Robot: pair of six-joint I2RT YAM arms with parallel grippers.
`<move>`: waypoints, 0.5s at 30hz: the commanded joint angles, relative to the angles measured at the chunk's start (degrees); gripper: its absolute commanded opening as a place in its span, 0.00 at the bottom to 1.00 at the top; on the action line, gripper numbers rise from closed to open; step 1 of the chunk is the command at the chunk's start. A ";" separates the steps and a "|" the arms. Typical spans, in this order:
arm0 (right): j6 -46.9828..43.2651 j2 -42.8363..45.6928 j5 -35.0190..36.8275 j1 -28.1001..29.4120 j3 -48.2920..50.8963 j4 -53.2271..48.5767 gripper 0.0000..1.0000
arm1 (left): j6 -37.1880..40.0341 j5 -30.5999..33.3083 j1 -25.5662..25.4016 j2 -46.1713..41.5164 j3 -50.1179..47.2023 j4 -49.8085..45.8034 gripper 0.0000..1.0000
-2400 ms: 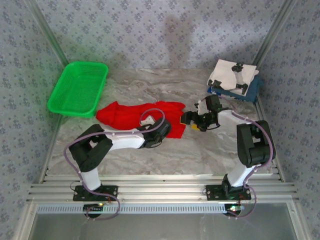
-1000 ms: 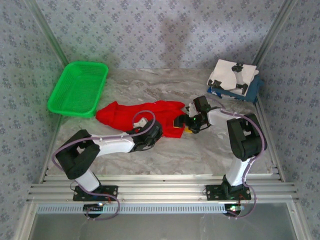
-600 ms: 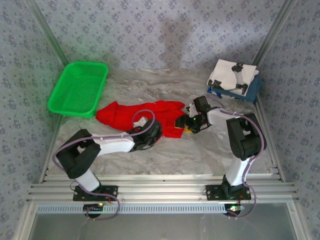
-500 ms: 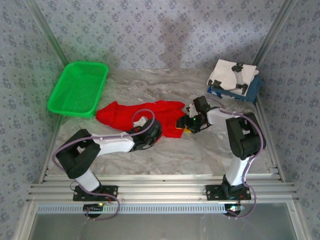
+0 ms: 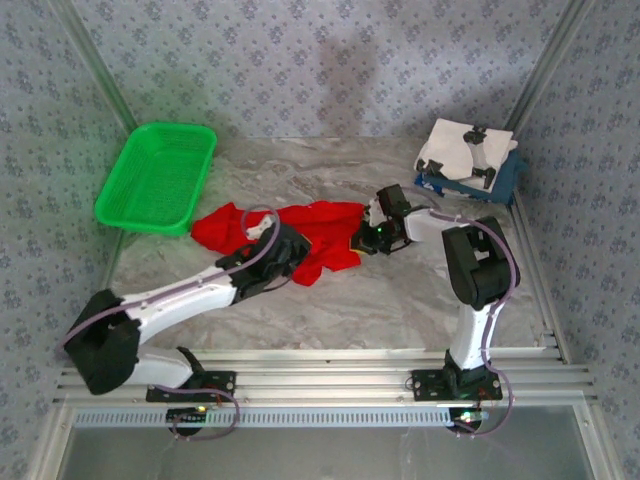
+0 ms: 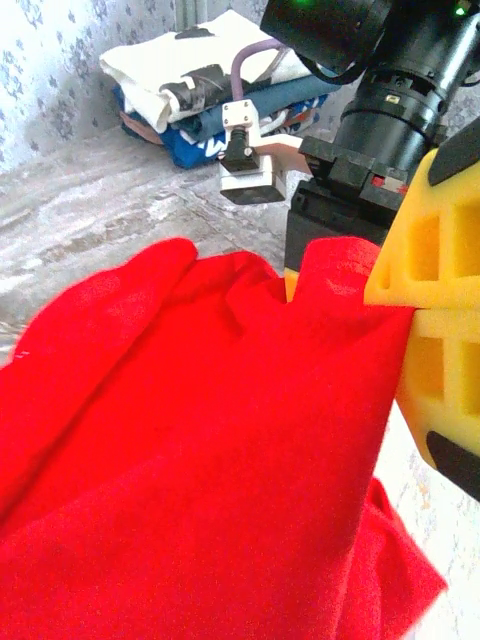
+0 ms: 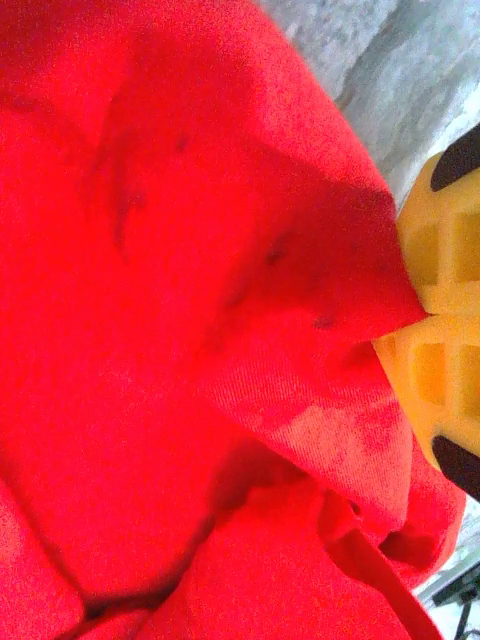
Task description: Fold and stack the t-shirts
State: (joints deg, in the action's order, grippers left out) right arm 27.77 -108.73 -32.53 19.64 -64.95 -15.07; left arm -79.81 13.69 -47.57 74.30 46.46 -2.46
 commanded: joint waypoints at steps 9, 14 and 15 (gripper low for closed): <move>-2.31 15.76 2.30 -6.95 -12.95 -4.73 0.00 | 27.25 -5.37 25.30 -25.20 21.44 -35.89 0.00; -3.82 21.95 2.56 -9.58 -19.92 -6.87 0.00 | 37.56 -12.68 36.22 -22.67 37.87 -45.59 0.00; -4.39 23.18 2.65 -10.07 -21.43 -7.75 0.00 | 39.39 -12.94 36.93 -21.31 41.37 -46.82 0.00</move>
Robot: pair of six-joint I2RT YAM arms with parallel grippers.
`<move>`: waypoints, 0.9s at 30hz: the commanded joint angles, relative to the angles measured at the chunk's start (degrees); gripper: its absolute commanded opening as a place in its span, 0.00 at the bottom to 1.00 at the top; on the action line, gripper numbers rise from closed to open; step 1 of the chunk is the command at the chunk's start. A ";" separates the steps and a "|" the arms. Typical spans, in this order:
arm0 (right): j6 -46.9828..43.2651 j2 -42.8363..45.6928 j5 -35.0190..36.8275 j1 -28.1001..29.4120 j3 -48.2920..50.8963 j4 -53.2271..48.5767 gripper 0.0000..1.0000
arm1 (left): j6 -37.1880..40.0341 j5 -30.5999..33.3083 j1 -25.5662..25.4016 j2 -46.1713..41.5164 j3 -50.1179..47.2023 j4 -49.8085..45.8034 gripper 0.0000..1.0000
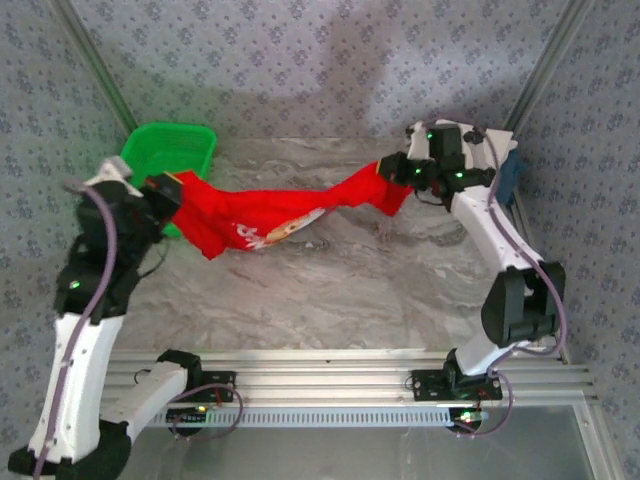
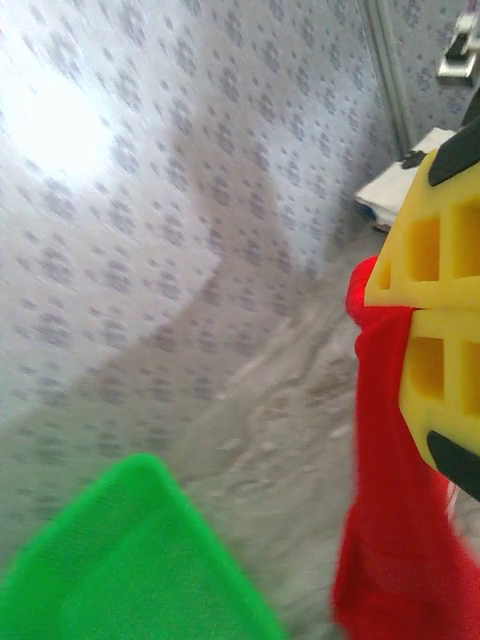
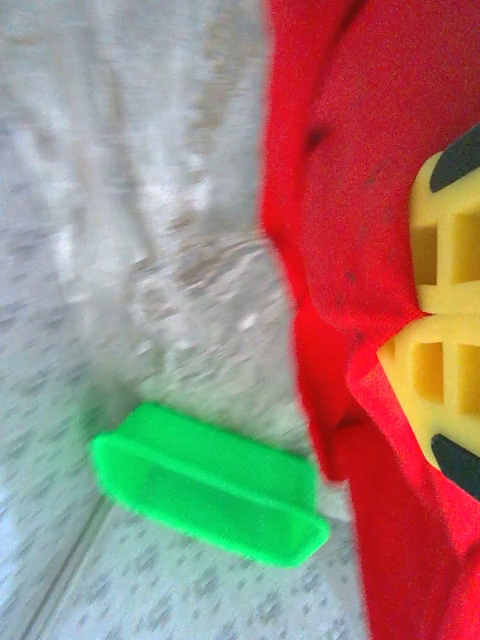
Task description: Fold and stack the t-shirts
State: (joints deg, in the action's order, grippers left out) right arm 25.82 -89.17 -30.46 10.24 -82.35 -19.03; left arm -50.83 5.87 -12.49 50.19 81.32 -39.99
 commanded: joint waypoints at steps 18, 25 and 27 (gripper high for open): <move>0.02 10.31 -2.07 -7.68 -10.75 -11.00 0.00 | 12.67 -20.80 11.06 21.77 25.91 4.67 0.00; -0.29 7.29 -3.70 -8.14 -14.44 -7.01 0.00 | 13.16 -26.35 11.42 32.19 41.98 5.64 0.00; -0.59 7.92 -6.18 -8.15 -14.19 -6.98 0.00 | 14.53 -26.09 11.42 32.45 44.26 3.52 0.00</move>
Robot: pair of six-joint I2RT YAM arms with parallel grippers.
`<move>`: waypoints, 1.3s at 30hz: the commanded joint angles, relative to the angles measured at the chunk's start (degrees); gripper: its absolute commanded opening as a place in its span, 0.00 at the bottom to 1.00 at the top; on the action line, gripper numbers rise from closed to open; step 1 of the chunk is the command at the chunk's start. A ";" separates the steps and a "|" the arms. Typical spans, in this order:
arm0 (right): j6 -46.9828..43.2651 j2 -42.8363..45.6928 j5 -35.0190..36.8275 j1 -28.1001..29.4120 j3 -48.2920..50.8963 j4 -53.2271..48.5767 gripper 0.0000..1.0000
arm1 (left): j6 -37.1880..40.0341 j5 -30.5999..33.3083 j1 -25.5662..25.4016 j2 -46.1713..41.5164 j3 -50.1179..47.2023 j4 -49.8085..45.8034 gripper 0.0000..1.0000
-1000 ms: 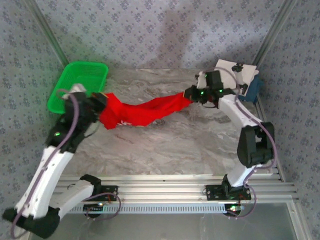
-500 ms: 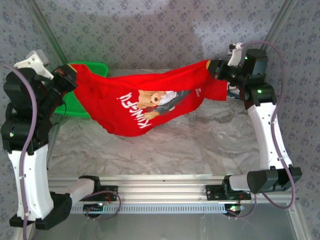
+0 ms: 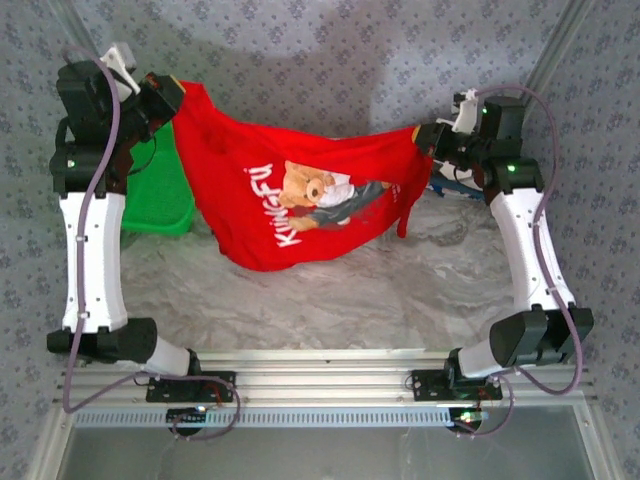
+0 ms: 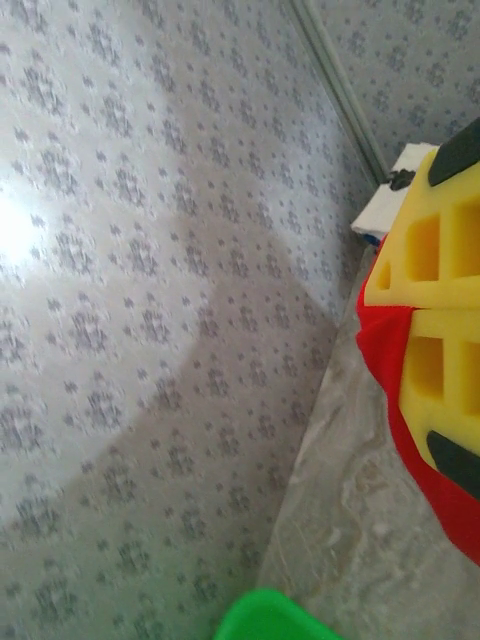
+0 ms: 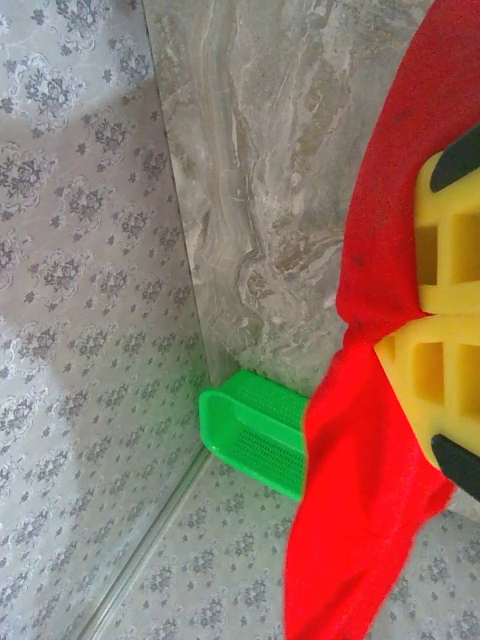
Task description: Fold and stack the t-shirts
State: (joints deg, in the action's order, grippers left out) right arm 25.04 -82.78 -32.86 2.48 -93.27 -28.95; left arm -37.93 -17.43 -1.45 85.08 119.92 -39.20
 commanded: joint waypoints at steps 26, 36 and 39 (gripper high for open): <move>1.21 -0.89 -10.28 3.32 34.71 -11.53 0.24 | -3.08 3.33 0.09 -31.58 -62.09 8.51 0.00; -4.29 -9.86 1.55 6.45 19.40 -17.76 0.57 | -0.95 8.53 0.12 -28.53 -67.40 7.46 0.00; -5.77 -3.62 10.00 9.77 23.16 -25.79 0.57 | -0.55 8.99 0.14 -29.34 -68.38 6.82 0.00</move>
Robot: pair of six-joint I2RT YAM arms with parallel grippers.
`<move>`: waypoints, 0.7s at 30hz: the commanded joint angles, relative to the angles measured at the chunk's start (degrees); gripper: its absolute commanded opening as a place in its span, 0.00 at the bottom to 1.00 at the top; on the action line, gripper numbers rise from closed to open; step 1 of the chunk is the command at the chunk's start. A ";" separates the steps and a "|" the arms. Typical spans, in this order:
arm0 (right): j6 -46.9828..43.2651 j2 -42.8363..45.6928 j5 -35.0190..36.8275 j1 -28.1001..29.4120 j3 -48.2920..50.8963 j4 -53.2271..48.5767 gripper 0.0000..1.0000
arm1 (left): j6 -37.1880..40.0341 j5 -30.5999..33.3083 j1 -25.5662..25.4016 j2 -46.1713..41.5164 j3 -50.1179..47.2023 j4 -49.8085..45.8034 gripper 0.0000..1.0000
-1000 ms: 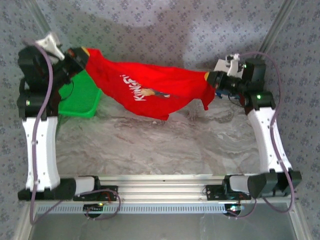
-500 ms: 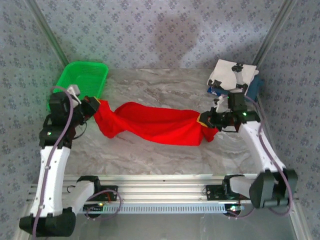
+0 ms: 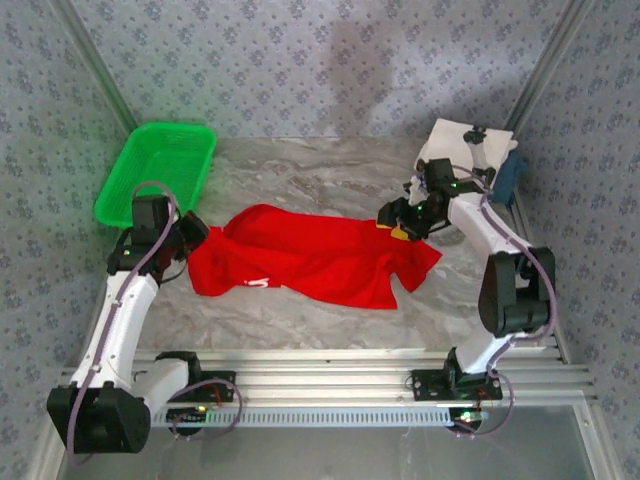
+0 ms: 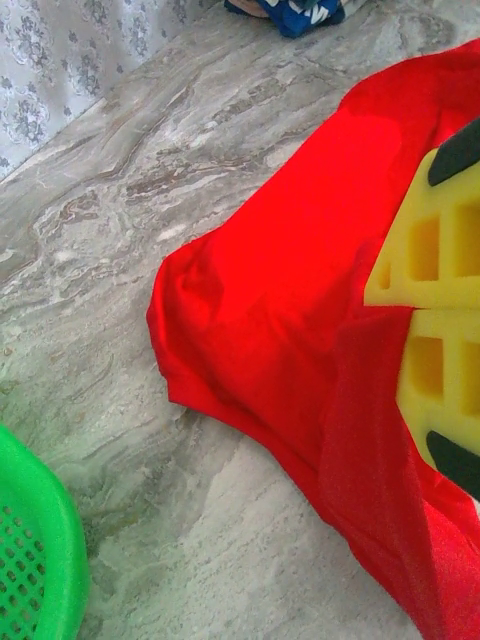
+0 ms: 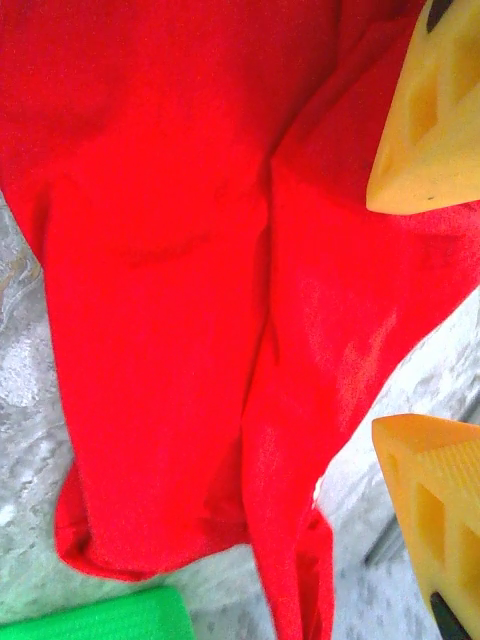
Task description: Fold and stack the t-shirts
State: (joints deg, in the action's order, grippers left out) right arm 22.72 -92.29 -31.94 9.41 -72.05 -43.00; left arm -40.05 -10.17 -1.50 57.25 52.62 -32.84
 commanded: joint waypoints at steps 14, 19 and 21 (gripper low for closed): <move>12.05 21.11 7.77 8.07 32.37 0.32 0.51 | 1.74 -1.60 -0.01 -2.56 -4.03 3.22 0.00; 10.50 13.64 8.38 8.02 32.13 8.25 0.48 | 2.09 -1.75 -0.01 -2.81 -3.95 2.98 0.00; 10.63 11.19 8.69 8.08 31.19 11.75 0.46 | 2.28 -1.62 -0.04 -3.21 -4.02 2.66 0.00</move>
State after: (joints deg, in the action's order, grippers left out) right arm 32.60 -78.85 -24.18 17.19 -39.57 -37.91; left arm -39.42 -11.14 -1.50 55.48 48.90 -31.20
